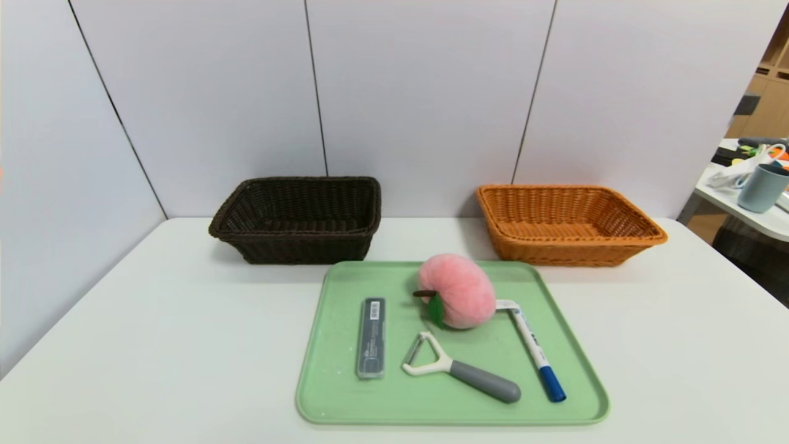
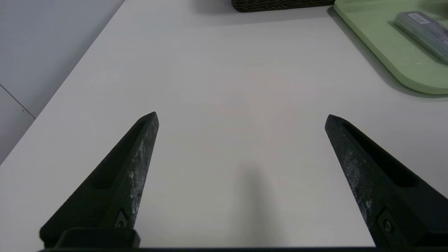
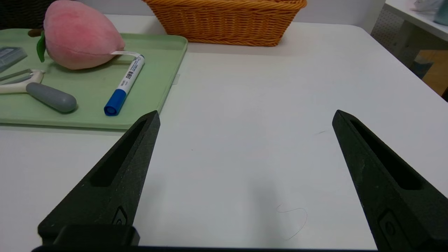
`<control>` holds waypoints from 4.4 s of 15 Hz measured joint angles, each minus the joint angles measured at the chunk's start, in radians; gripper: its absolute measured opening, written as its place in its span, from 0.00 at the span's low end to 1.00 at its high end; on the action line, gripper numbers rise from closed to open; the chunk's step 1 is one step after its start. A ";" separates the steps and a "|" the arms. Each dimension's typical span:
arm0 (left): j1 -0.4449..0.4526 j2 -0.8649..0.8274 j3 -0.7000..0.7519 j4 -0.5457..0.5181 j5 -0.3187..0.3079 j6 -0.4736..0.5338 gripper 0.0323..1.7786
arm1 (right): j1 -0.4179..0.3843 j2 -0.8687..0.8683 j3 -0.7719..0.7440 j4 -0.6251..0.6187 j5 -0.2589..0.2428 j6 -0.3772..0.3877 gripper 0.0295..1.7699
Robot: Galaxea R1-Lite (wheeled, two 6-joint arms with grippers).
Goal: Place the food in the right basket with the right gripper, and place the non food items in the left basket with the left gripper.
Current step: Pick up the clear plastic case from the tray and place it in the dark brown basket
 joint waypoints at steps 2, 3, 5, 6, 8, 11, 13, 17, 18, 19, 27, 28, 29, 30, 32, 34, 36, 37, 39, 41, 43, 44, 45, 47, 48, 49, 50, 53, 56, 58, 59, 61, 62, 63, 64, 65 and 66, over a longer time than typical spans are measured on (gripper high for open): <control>0.000 0.000 0.000 0.000 -0.003 0.010 0.95 | 0.000 0.000 0.000 0.001 0.004 -0.023 0.96; 0.000 0.000 0.000 0.000 -0.004 0.010 0.95 | 0.000 0.000 0.000 0.002 0.003 -0.017 0.96; 0.000 0.000 0.000 0.000 -0.001 0.009 0.95 | 0.000 0.000 0.000 0.000 -0.003 -0.009 0.96; 0.000 0.000 0.000 0.000 0.000 0.005 0.95 | 0.000 0.000 -0.001 0.000 -0.003 -0.004 0.96; 0.000 0.000 -0.013 0.002 -0.001 0.004 0.95 | 0.000 0.000 -0.013 0.013 0.001 -0.002 0.96; 0.000 0.017 -0.055 0.016 -0.004 0.002 0.95 | 0.000 0.006 -0.078 0.040 0.016 0.001 0.96; 0.000 0.049 -0.079 0.017 -0.009 0.002 0.95 | 0.000 0.036 -0.151 0.093 0.023 0.001 0.96; 0.000 0.178 -0.179 0.042 -0.011 0.003 0.95 | 0.000 0.184 -0.260 0.117 0.032 0.002 0.96; 0.000 0.218 -0.213 0.062 -0.011 0.003 0.95 | 0.000 0.237 -0.283 0.116 0.038 0.002 0.96; 0.000 0.261 -0.248 0.077 -0.012 0.003 0.95 | 0.000 0.295 -0.304 0.114 0.049 0.003 0.96; 0.000 0.698 -0.497 0.112 -0.021 0.003 0.95 | 0.000 0.797 -0.551 0.144 0.141 0.001 0.96; 0.000 0.752 -0.533 0.118 -0.023 0.003 0.95 | 0.000 0.849 -0.587 0.166 0.154 -0.003 0.96; -0.001 0.797 -0.564 0.130 -0.024 0.004 0.95 | 0.000 0.900 -0.631 0.196 0.164 -0.009 0.96; -0.002 0.842 -0.592 0.149 -0.025 0.005 0.95 | 0.002 0.946 -0.678 0.238 0.171 -0.014 0.96; -0.008 0.923 -0.628 0.166 -0.026 0.006 0.95 | 0.024 1.013 -0.740 0.333 0.174 -0.017 0.96; -0.027 0.995 -0.657 0.170 -0.041 0.003 0.95 | 0.052 1.049 -0.766 0.398 0.175 -0.016 0.96; -0.037 1.049 -0.674 0.176 -0.079 0.001 0.95 | 0.059 1.071 -0.780 0.413 0.174 -0.016 0.96; -0.044 1.069 -0.677 0.187 -0.089 0.001 0.95 | 0.060 1.078 -0.786 0.421 0.175 -0.016 0.96; -0.082 1.097 -0.689 0.209 -0.096 0.001 0.95 | 0.061 1.104 -0.803 0.428 0.180 -0.017 0.96; -0.158 1.114 -0.715 0.234 -0.097 -0.011 0.95 | 0.079 1.140 -0.838 0.431 0.180 -0.019 0.96; -0.257 1.142 -0.786 0.290 -0.096 -0.060 0.95 | 0.103 1.178 -0.872 0.433 0.179 -0.017 0.96; -0.306 1.162 -0.827 0.320 -0.095 -0.096 0.95 | 0.119 1.196 -0.887 0.433 0.178 -0.016 0.96; -0.356 1.186 -0.869 0.343 -0.094 -0.134 0.95 | 0.132 1.210 -0.900 0.433 0.177 -0.013 0.96; -0.433 1.236 -0.922 0.352 -0.091 -0.181 0.95 | 0.144 1.234 -0.922 0.428 0.174 -0.012 0.96; -0.473 1.263 -0.939 0.351 -0.090 -0.202 0.95 | 0.146 1.241 -0.925 0.427 0.174 -0.013 0.96; -0.508 1.290 -0.953 0.347 -0.089 -0.218 0.95 | 0.149 1.247 -0.926 0.425 0.172 -0.016 0.96; -0.540 1.320 -0.966 0.343 -0.087 -0.229 0.95 | 0.150 1.250 -0.926 0.424 0.170 -0.017 0.96; -0.607 1.430 -1.030 0.338 -0.075 -0.282 0.95 | 0.157 1.256 -0.923 0.421 0.173 -0.018 0.96; -0.669 1.543 -1.123 0.338 0.017 -0.373 0.95 | 0.159 1.260 -0.923 0.421 0.171 -0.019 0.96; -0.709 1.607 -1.165 0.338 0.091 -0.418 0.95 | 0.160 1.263 -0.923 0.420 0.169 -0.018 0.96; -0.721 1.634 -1.192 0.341 0.103 -0.447 0.95 | 0.160 1.264 -0.923 0.419 0.169 -0.019 0.96; -0.733 1.680 -1.240 0.353 0.121 -0.495 0.95 | 0.160 1.267 -0.924 0.417 0.170 -0.019 0.96; -0.737 1.704 -1.254 0.352 0.147 -0.504 0.95 | 0.160 1.269 -0.925 0.417 0.169 -0.020 0.96; -0.743 1.726 -1.263 0.351 0.179 -0.508 0.95 | 0.160 1.272 -0.925 0.417 0.170 -0.020 0.96; -0.750 1.747 -1.270 0.351 0.213 -0.514 0.95 | 0.160 1.274 -0.925 0.417 0.171 -0.020 0.96; -0.762 1.767 -1.278 0.349 0.241 -0.528 0.95 | 0.160 1.277 -0.925 0.417 0.171 -0.021 0.96; -0.774 1.784 -1.287 0.349 0.256 -0.539 0.95 | 0.160 1.280 -0.925 0.416 0.170 -0.022 0.96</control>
